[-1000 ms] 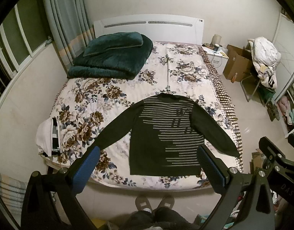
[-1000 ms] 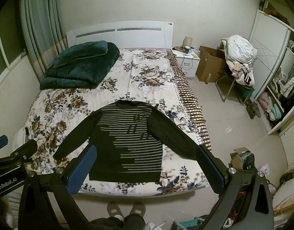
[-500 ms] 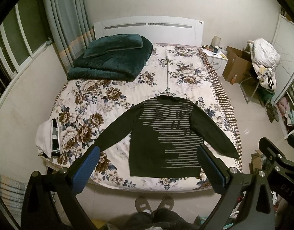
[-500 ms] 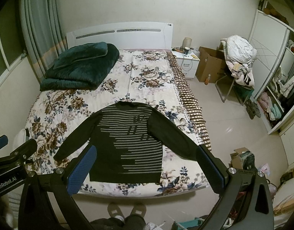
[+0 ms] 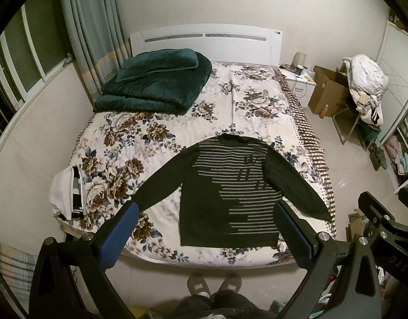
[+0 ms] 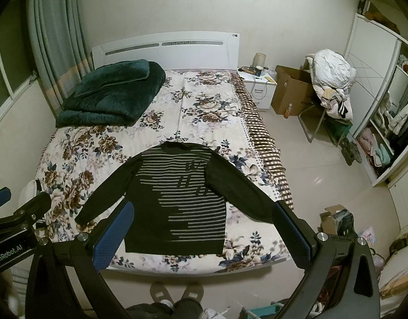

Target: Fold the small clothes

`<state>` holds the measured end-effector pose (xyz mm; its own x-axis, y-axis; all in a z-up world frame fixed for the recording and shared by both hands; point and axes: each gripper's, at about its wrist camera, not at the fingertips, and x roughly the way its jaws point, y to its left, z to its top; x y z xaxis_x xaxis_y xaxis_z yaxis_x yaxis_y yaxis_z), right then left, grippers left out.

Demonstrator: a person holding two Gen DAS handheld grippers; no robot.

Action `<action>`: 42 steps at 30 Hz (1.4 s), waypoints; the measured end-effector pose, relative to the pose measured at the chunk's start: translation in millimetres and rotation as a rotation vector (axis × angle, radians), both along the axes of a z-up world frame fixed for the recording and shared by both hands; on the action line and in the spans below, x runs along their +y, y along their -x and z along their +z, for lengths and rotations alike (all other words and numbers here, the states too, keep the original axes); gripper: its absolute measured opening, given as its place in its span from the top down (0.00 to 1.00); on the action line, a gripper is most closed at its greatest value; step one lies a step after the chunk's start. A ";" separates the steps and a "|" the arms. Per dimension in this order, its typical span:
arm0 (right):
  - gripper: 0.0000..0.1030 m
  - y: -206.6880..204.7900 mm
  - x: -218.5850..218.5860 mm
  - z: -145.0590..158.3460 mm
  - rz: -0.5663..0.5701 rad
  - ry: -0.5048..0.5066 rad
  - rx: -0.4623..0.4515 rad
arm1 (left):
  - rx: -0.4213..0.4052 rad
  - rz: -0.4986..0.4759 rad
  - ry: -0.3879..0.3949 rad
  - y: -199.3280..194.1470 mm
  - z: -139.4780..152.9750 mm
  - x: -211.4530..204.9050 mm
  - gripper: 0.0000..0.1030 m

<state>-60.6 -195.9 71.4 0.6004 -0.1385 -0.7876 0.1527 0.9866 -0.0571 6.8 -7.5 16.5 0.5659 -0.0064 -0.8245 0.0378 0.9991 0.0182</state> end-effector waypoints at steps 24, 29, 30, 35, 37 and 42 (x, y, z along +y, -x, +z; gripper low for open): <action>0.00 1.4 -0.6 2.1 0.000 -0.002 -0.005 | -0.008 0.002 0.003 2.2 -0.1 0.7 0.00; 0.00 0.7 0.9 2.2 0.001 -0.003 -0.005 | -0.010 0.001 0.003 2.7 -0.6 1.0 0.00; 0.00 0.4 1.3 2.2 0.000 -0.003 -0.006 | -0.009 0.002 0.003 2.1 0.7 0.3 0.00; 0.00 -0.4 1.9 1.2 -0.002 -0.004 -0.006 | -0.011 0.001 0.003 -2.3 8.3 -4.4 0.00; 0.00 -0.1 0.4 -1.1 -0.003 -0.004 -0.003 | -0.013 0.002 0.007 -1.2 7.6 -4.1 0.00; 0.00 -7.7 8.0 10.8 -0.011 -0.004 0.001 | -0.012 -0.002 0.005 -9.0 15.3 -12.1 0.00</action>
